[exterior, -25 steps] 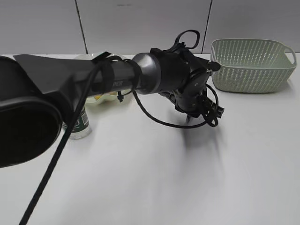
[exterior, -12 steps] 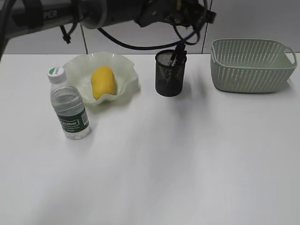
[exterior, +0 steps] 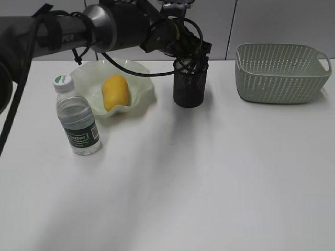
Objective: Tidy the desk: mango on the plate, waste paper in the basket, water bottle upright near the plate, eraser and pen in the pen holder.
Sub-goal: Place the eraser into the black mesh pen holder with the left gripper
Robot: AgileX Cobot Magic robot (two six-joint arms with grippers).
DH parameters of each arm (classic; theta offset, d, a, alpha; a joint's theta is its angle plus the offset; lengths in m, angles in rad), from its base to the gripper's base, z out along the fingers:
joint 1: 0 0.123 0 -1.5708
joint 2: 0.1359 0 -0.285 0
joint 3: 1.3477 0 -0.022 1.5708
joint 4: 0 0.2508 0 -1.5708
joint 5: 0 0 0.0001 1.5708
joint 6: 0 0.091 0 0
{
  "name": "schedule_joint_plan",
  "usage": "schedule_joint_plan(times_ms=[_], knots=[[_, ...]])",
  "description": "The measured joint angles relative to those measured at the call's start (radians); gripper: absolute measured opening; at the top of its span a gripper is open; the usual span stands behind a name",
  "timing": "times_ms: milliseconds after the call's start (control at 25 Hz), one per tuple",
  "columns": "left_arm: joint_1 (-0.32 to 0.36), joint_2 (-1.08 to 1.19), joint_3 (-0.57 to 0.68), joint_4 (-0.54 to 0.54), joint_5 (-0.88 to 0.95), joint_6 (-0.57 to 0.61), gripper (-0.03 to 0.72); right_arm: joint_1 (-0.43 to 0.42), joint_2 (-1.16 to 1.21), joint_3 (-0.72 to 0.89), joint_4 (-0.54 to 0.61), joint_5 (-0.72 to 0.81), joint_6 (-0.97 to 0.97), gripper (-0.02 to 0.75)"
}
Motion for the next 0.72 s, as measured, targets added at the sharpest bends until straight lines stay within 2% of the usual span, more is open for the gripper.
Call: schedule_joint_plan(times_ms=[160, 360, 440, 560, 720], knots=[[0.0, 0.0, 0.0, -0.025, -0.001, 0.0, 0.114, 0.0, 0.0, 0.0, -0.002, 0.0, 0.0, 0.249], [0.0, 0.0, 0.0, -0.045, 0.01, 0.0, 0.312, 0.0, 0.0, 0.0, -0.003, 0.0, 0.0, 0.248], [0.0, -0.001, 0.0, -0.053, 0.019, 0.0, 0.366, 0.0, 0.0, 0.0, -0.003, 0.0, 0.0, 0.248], [-0.001, -0.02, 0.0, -0.057, 0.051, 0.008, 0.398, 0.0, 0.0, 0.0, -0.003, 0.0, 0.0, 0.248], [-0.017, -0.099, 0.0, -0.058, 0.131, 0.1, 0.389, 0.0, 0.0, 0.0, -0.003, 0.0, 0.0, 0.248]])
